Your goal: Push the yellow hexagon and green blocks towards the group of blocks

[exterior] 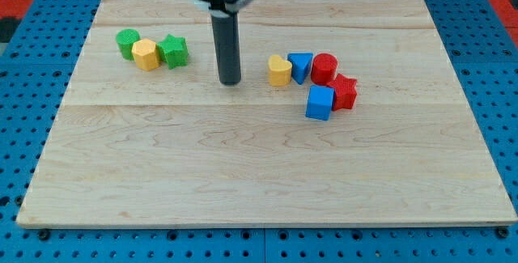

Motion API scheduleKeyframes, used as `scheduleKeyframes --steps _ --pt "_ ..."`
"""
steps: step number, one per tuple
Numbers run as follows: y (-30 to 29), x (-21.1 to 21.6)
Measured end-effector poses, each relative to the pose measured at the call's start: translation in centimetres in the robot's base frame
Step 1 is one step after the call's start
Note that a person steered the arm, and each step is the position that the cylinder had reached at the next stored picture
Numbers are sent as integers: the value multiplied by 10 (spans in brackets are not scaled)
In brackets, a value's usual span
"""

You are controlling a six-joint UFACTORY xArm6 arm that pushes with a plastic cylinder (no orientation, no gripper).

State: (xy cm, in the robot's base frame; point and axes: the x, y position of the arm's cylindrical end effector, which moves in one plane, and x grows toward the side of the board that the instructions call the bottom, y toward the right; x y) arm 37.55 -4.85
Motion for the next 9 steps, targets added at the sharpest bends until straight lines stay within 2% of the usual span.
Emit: scheduleKeyframes --steps 1,2,3,5,7,8,9 --pt "64 -25" --pt "92 2" --pt "65 3" --pt "-37 15" --pt "-254 25" --pt "-256 15" --pt "-255 -50"
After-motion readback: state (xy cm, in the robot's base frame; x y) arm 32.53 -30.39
